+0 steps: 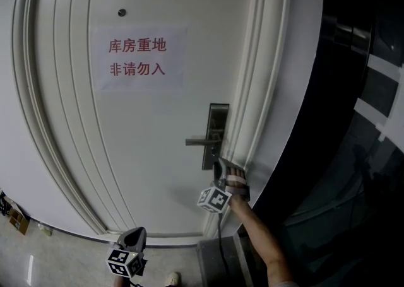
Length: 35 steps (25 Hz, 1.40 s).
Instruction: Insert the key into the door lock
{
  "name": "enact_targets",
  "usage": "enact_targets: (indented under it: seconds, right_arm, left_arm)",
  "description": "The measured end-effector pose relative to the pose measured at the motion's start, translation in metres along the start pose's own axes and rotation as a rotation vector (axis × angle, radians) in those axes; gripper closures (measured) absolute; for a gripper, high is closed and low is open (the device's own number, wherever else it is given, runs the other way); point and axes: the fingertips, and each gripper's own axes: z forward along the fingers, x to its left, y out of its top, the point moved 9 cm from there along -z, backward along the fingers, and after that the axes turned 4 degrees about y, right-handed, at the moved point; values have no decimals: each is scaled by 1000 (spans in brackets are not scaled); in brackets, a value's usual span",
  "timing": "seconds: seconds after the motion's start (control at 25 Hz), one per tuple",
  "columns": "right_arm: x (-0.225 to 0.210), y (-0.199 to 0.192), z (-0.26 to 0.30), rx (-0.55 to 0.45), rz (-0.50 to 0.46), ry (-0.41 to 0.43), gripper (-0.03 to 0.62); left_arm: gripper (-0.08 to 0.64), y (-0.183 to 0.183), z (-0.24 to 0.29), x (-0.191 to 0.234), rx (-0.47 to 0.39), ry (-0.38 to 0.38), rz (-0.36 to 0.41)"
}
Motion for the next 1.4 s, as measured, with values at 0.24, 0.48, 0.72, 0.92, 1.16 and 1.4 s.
enact_targets:
  seconds: [0.24, 0.48, 0.72, 0.92, 1.16, 1.4]
  right_arm:
    - [-10, -10, -26, -63, 185, -19, 561]
    - [-17, -19, -67, -146, 404, -50, 591]
    - [-15, -34, -111, -203, 651, 6, 591]
    - [-1, -39, -146, -304, 898, 109, 591]
    - [28, -48, -186, -304, 1068, 222, 592]
    - [44, -62, -211, -294, 1134, 280, 591]
  left_arm:
    - [558, 2, -8, -10, -3, -3, 11]
    - [558, 5, -16, -23, -13, -13, 24]
    - [558, 8, -24, -40, -29, -22, 43]
    - [558, 10, -30, -51, -32, -33, 52]
    - [558, 9, -36, -63, -30, -46, 60]
    - [558, 9, -36, -76, -38, -55, 68]
